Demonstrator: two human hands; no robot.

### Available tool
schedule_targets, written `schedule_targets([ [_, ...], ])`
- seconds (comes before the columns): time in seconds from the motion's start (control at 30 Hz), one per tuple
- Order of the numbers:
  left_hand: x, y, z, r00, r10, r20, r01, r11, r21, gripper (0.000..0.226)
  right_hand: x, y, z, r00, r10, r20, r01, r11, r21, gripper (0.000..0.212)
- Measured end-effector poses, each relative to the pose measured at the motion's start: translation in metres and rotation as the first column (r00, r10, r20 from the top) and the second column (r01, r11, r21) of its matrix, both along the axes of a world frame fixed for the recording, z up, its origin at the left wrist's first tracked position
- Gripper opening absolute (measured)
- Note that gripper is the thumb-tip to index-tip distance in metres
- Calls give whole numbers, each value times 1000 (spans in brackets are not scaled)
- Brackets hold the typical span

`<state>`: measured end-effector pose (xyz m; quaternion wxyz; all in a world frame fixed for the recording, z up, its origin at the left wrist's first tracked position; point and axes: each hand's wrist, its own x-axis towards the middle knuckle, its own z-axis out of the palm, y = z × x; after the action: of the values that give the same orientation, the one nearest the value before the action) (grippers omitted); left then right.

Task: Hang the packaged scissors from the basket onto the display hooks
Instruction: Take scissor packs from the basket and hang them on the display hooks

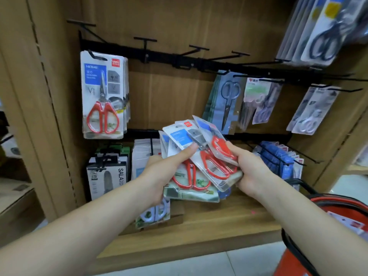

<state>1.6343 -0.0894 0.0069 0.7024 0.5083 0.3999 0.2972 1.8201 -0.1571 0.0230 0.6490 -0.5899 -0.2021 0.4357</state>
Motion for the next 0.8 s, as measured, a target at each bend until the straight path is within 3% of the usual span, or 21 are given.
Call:
schedule_targets([
  [0.13, -2, 4, -5, 998, -18, 65, 25, 994, -107, 93, 1, -2, 11, 997, -43, 66, 44, 999, -14, 22],
  [0.3, -4, 3, -4, 996, 27, 85, -25, 999, -23, 50, 10, 5, 14, 994, -113, 5, 113, 992, -55, 22],
  [0.37, -3, 3, -2, 996, 50, 77, -51, 999, 6, 68, 9, 7, 12, 992, -118, -35, 115, 991, -62, 26],
  [0.43, 0, 7, -7, 991, 111, 68, -112, 994, 5, 106, 6, 8, 14, 991, -127, -51, 124, 991, -58, 25],
  [0.5, 2, 12, -11, 986, 151, 68, -151, 988, -11, 119, 1, 10, 15, 994, -109, 19, 110, 993, -38, 23],
  [0.57, 0, 8, -5, 985, 144, 91, -142, 990, -25, 109, -9, 11, 12, 986, -44, 159, 49, 998, -26, 24],
  [0.67, -2, 5, -1, 982, 106, 155, -104, 994, -20, 61, -26, 11, 12, 958, 48, 283, -44, 999, -18, 22],
  [0.8, -11, 11, -4, 983, 92, 161, -92, 996, -8, 39, -18, 15, 18, 964, 16, 267, -44, 994, 100, 23],
])
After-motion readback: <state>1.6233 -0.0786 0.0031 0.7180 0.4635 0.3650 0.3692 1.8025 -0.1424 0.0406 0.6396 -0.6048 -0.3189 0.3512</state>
